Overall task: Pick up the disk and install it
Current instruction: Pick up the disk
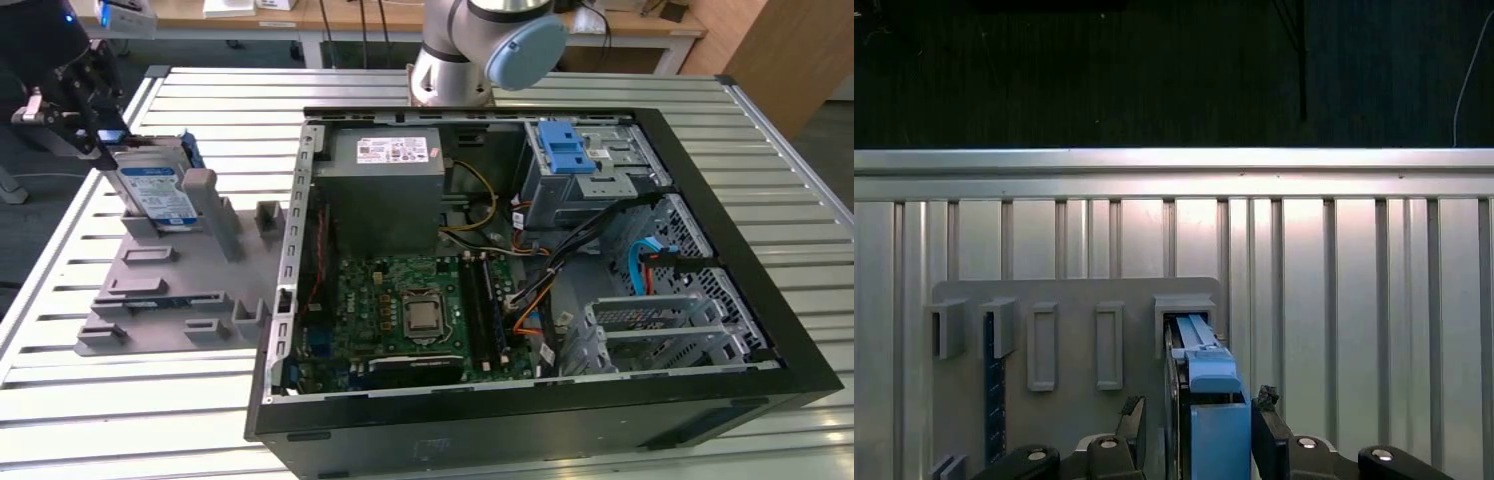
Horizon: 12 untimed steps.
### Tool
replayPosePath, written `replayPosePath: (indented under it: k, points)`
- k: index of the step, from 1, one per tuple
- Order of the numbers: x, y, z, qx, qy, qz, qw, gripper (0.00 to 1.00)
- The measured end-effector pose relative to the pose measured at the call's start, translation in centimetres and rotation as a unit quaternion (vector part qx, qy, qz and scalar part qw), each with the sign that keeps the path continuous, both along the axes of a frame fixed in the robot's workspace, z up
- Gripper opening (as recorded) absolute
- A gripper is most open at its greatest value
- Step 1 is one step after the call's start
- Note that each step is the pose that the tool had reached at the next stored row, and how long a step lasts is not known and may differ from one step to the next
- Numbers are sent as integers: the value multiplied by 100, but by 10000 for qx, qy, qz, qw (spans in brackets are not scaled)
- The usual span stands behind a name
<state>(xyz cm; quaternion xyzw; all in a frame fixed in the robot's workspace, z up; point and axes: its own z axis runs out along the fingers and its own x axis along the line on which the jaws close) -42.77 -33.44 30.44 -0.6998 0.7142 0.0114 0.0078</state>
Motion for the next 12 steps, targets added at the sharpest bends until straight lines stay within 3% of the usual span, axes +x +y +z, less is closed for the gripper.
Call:
replayPosePath:
  k: [12]
  points:
    - [-14, 7, -102, 3, 27, 99, 9999, 54]
